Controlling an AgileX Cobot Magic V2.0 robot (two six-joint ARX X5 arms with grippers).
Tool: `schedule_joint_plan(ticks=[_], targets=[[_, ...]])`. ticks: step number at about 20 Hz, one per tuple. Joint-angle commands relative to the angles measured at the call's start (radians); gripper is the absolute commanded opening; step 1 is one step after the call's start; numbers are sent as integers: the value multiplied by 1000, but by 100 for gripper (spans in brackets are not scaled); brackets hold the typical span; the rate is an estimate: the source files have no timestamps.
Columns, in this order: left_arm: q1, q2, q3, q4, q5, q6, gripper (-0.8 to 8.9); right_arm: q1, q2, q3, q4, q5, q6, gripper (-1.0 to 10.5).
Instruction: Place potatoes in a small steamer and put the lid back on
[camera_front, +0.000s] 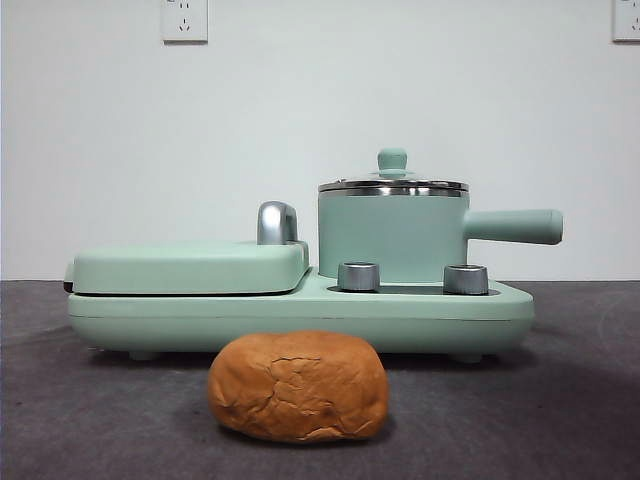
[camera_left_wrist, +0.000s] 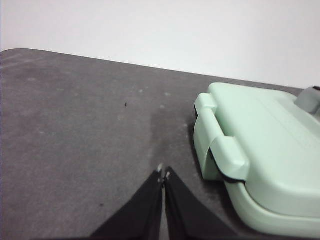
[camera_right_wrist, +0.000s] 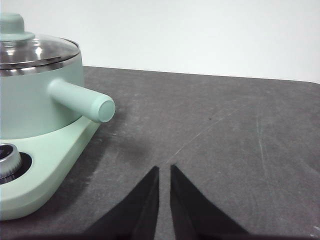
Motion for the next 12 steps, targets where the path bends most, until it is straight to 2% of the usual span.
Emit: schedule_joint_plan(ticks=[1,4,10,12], targets=[[2,0,-19,45,-2,-32,6,-1,1,-5,29,0,7,34],[2,0,-19,79,-2,-114,6,-1,1,-5,66,0,26,34],[2,0,-18,147,-2,-351,6,-1,1,-2,151,7,238,34],[2,0,-18,196,-2,-383,6,-1,1,-2,195,7,286,34]])
